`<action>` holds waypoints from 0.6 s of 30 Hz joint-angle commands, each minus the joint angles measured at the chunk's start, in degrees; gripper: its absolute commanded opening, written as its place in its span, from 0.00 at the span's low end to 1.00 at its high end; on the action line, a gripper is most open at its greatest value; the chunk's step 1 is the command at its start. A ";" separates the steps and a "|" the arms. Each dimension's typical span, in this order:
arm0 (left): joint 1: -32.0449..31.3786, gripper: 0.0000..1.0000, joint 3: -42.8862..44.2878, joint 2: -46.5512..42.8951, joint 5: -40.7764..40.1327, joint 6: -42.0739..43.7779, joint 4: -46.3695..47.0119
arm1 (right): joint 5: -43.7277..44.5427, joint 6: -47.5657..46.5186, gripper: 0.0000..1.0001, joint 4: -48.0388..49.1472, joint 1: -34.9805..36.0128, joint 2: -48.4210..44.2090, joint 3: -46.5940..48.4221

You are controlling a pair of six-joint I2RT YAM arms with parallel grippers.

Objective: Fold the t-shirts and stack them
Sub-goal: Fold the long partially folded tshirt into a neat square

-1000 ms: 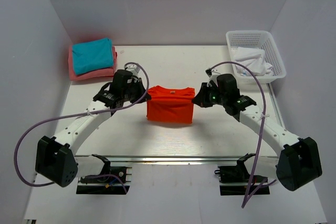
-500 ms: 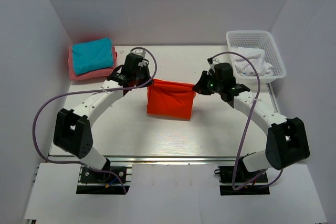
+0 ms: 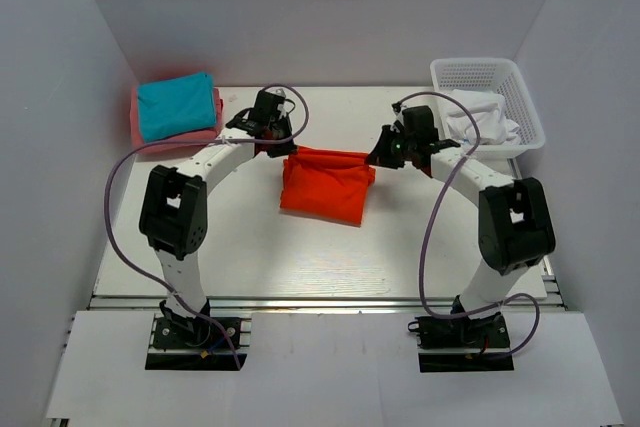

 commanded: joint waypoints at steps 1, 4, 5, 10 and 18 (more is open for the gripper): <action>2.26 0.01 4.02 0.75 -2.61 1.35 -1.08 | 0.31 0.58 0.00 -2.52 -2.35 3.72 4.27; 2.79 0.24 6.91 4.35 -1.90 2.05 -1.08 | 0.21 2.08 0.03 -2.18 -3.14 7.41 5.67; 2.79 0.32 7.62 5.14 -1.90 2.05 -1.08 | 0.39 2.35 0.13 -2.00 -3.23 8.29 6.11; 3.32 1.00 12.01 7.78 -1.90 4.60 -3.00 | 2.15 0.33 0.86 -3.93 -3.93 12.96 13.67; 2.71 1.00 3.51 4.37 3.55 15.39 0.32 | 3.21 -0.72 0.90 -0.06 -3.40 2.43 4.99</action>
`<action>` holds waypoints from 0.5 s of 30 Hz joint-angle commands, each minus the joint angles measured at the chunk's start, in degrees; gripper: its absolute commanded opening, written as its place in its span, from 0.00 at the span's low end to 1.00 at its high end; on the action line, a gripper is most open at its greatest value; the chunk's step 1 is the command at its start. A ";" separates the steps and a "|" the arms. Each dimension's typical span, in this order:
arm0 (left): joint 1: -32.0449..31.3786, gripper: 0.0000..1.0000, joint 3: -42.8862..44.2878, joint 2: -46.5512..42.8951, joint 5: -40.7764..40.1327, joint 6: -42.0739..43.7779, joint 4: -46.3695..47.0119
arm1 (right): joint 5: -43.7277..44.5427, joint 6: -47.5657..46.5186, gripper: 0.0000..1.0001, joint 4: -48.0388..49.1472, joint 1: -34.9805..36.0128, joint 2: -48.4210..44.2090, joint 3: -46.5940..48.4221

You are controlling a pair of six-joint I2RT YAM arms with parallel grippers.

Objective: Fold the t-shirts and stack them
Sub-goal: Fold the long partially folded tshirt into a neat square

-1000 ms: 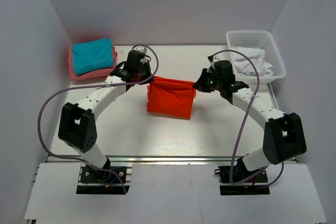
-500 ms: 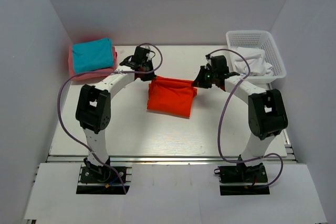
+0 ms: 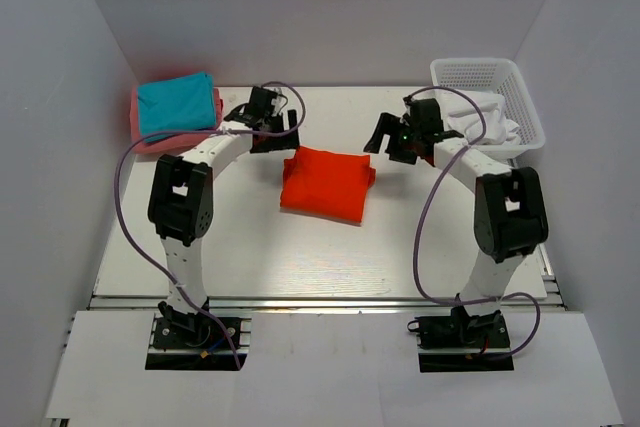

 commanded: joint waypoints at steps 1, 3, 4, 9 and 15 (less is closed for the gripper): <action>-0.88 1.00 -4.26 -4.55 5.18 7.93 0.96 | 0.23 -1.14 0.90 2.51 0.33 -6.91 -4.07; -1.59 1.00 -5.59 -3.95 7.47 10.05 1.84 | -0.20 -1.32 0.90 2.86 0.33 -9.89 -6.61; -1.59 1.00 -6.11 -3.94 10.70 10.83 1.84 | -0.38 -1.41 0.90 3.30 0.33 -10.52 -8.20; -1.59 1.00 -9.27 -2.71 14.33 10.84 4.21 | 0.06 -1.49 0.90 3.57 0.25 -15.35 -13.39; -1.59 0.97 -11.92 -1.04 17.50 10.32 5.80 | 1.20 -2.20 0.90 2.78 -0.01 -17.73 -16.65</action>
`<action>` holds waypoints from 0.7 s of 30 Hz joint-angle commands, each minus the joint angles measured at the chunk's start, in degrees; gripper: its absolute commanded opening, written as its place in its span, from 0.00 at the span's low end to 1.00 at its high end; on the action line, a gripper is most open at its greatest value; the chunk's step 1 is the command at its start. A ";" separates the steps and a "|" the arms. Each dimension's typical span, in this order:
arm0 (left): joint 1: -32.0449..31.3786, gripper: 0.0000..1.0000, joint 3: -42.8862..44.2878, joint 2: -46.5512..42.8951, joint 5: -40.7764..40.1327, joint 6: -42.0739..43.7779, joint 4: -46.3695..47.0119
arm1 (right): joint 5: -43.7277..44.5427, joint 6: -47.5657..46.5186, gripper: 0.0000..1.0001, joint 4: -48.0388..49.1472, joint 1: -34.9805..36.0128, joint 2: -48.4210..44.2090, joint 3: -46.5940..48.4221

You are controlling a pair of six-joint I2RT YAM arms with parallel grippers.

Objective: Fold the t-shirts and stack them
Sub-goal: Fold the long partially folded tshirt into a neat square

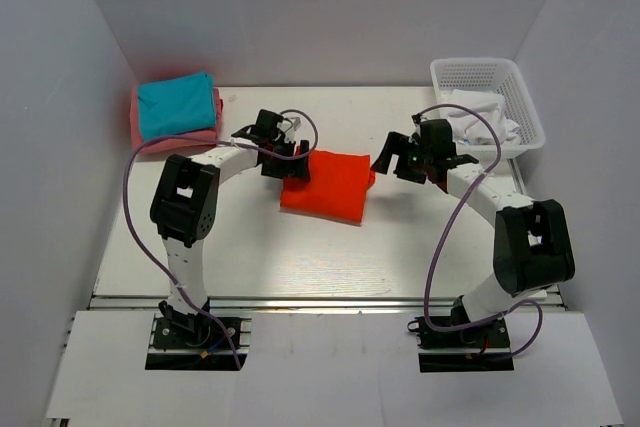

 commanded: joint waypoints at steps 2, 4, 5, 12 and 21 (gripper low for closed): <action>-0.56 0.90 -2.87 -0.01 3.25 0.30 2.01 | 1.42 -1.45 0.90 0.94 -0.10 -2.87 -1.61; -1.26 0.78 -4.71 -0.01 3.25 0.30 2.01 | 1.51 -1.63 0.90 1.12 -0.28 -3.31 -2.50; -1.96 0.75 -5.51 -0.01 3.25 0.30 2.54 | 1.68 -1.54 0.90 1.12 -0.45 -3.66 -2.67; -4.78 0.42 -10.88 -1.51 5.19 -0.31 6.23 | 3.35 -1.45 0.90 2.35 -0.45 -6.03 -5.39; -4.78 0.00 -7.99 -3.61 0.54 2.66 6.85 | 5.37 -1.98 0.90 2.97 -0.54 -7.97 -7.07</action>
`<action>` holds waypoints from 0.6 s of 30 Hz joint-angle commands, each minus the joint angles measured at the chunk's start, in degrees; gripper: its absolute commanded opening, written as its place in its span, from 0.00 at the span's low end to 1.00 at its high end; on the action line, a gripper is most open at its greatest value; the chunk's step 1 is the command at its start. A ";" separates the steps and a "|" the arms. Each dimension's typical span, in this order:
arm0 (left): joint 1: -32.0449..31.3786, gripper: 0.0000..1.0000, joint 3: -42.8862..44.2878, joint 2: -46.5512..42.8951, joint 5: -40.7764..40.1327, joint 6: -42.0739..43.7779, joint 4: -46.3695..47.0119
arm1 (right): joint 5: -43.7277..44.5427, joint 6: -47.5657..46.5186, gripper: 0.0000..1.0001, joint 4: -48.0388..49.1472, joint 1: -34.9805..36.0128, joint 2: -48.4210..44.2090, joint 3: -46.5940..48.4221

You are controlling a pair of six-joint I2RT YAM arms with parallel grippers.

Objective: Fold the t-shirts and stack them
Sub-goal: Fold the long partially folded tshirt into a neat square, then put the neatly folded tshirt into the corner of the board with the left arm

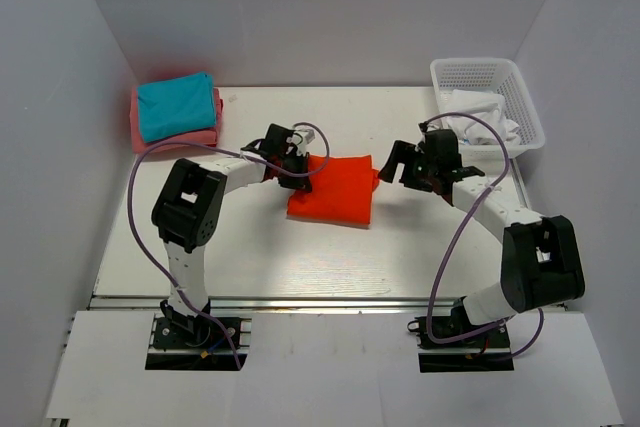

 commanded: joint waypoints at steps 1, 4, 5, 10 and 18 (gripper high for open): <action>-0.37 0.00 2.16 -2.54 -4.93 4.13 -3.90 | 1.70 -0.87 0.90 2.33 -0.24 -2.07 -0.53; -0.37 0.00 3.05 -5.97 -8.18 7.73 -4.70 | 1.97 -0.87 0.90 2.51 -0.32 -2.42 -1.06; -0.37 0.00 4.36 -6.67 -8.80 8.53 -5.40 | 2.14 -0.87 0.90 2.51 -0.24 -2.42 -1.32; 0.78 0.00 8.22 -10.54 -15.29 13.53 -9.09 | 5.12 -0.96 0.90 2.68 -0.15 -3.91 -2.37; 1.30 0.00 14.38 -13.27 -23.90 21.45 -15.76 | 12.42 1.07 0.90 3.56 -0.41 -7.78 -5.01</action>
